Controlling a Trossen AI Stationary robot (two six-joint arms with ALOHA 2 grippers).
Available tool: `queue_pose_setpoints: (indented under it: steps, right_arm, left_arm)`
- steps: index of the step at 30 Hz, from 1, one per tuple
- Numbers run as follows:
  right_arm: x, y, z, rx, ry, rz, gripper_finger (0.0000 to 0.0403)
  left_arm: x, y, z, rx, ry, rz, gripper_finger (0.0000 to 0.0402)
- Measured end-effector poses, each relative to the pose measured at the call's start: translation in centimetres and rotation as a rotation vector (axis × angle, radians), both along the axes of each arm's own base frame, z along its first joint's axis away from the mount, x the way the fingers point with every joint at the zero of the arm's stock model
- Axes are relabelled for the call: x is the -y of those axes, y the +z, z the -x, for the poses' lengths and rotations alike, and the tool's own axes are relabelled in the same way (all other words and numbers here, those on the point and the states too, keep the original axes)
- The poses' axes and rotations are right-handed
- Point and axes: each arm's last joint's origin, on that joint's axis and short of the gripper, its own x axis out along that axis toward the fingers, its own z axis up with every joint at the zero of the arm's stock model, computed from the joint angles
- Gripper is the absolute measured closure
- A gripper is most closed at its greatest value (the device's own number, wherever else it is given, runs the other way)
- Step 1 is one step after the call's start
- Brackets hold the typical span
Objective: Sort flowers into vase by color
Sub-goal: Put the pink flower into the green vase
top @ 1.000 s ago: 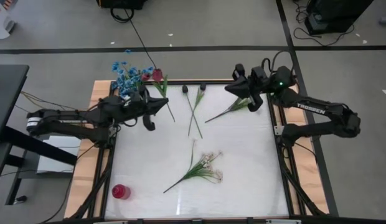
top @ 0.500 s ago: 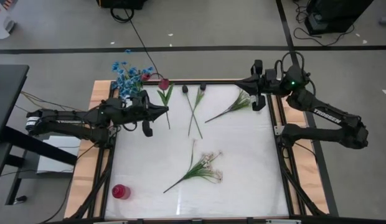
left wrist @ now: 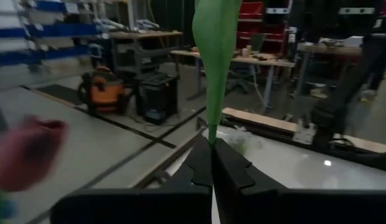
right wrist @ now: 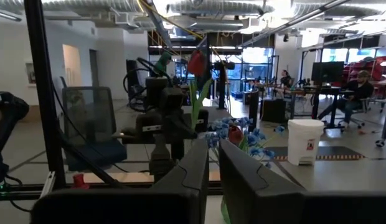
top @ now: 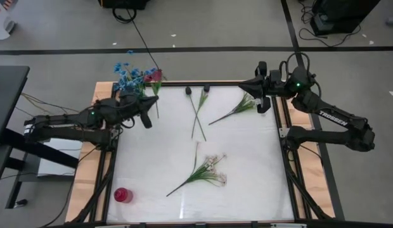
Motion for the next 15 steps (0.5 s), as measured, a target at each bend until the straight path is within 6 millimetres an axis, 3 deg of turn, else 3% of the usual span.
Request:
queue_pose_setpoints:
  steps: [15]
  right_arm:
    - [0.0, 0.2, 0.0, 0.018, 0.000, 0.012, 0.0353]
  left_arm:
    - [-0.8, 0.8, 6.8, -0.024, 0.072, -0.129, 0.0400]
